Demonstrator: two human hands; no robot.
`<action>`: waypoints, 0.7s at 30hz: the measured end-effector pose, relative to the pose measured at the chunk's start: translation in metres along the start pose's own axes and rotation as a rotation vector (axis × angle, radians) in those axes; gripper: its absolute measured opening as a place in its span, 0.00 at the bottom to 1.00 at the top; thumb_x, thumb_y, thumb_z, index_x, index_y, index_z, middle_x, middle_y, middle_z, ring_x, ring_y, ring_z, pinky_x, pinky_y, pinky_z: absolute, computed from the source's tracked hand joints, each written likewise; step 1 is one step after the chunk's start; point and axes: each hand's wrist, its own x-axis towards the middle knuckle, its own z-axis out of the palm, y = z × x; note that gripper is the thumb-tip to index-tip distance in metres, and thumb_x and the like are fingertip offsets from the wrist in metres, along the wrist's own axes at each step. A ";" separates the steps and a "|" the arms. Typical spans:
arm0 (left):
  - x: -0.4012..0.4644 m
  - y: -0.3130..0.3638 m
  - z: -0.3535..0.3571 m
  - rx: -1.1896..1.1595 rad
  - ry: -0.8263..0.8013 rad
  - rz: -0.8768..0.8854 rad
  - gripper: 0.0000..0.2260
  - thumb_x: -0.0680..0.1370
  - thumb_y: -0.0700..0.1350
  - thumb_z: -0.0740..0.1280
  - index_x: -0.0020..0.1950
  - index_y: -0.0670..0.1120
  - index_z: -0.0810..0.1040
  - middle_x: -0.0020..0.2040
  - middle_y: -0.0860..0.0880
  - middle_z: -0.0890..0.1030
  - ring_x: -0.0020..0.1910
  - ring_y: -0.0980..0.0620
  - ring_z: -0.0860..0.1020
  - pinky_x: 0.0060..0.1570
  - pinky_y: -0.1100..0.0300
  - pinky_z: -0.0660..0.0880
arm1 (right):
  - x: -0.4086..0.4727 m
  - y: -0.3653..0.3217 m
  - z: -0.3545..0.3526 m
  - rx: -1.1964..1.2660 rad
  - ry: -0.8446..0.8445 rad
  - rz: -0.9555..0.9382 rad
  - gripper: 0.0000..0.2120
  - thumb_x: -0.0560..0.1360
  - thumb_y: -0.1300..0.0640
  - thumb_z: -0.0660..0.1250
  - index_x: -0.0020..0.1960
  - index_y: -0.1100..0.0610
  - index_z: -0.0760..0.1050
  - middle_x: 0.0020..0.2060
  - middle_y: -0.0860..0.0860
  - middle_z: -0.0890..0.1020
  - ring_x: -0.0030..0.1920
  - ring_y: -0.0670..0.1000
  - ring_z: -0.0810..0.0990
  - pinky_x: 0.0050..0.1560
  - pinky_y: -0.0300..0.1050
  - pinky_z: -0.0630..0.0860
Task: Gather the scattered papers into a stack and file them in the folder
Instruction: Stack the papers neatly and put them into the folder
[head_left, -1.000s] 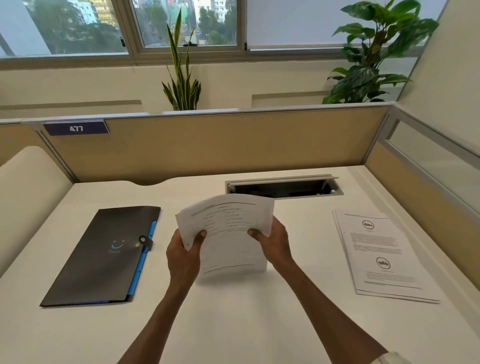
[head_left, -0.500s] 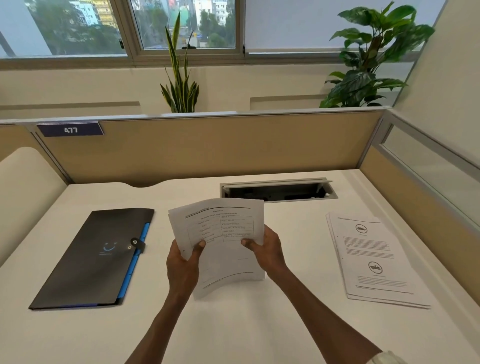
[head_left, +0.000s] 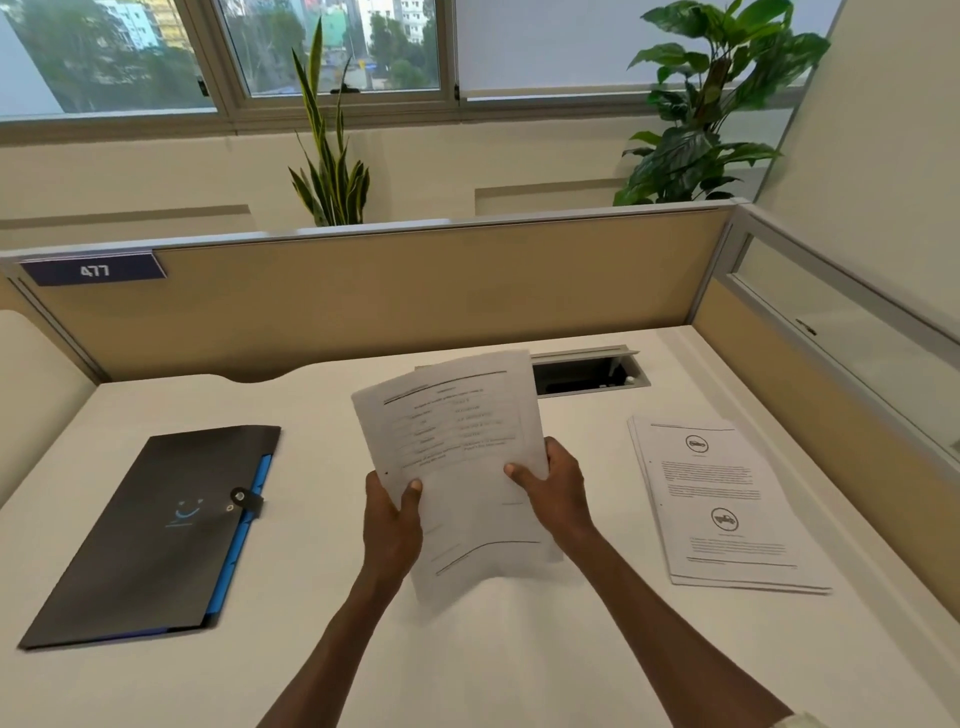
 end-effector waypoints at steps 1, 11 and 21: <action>0.000 0.006 0.009 -0.020 -0.015 -0.022 0.11 0.81 0.46 0.64 0.61 0.50 0.67 0.54 0.55 0.76 0.55 0.48 0.78 0.54 0.49 0.77 | 0.003 0.000 -0.009 -0.003 0.018 -0.005 0.12 0.72 0.58 0.73 0.53 0.57 0.75 0.46 0.48 0.82 0.45 0.48 0.82 0.40 0.37 0.79; -0.003 0.037 0.121 0.020 -0.277 -0.182 0.14 0.81 0.41 0.61 0.65 0.42 0.75 0.60 0.46 0.81 0.57 0.45 0.80 0.59 0.48 0.77 | 0.040 0.023 -0.125 -0.119 0.290 0.095 0.16 0.68 0.62 0.76 0.52 0.54 0.74 0.47 0.52 0.83 0.44 0.53 0.81 0.46 0.44 0.76; -0.009 0.029 0.233 0.173 -0.426 -0.187 0.06 0.76 0.35 0.64 0.48 0.40 0.81 0.44 0.49 0.81 0.43 0.50 0.78 0.41 0.63 0.72 | 0.077 0.078 -0.226 -0.300 0.384 0.281 0.21 0.69 0.61 0.75 0.60 0.60 0.74 0.56 0.57 0.82 0.54 0.59 0.81 0.54 0.48 0.77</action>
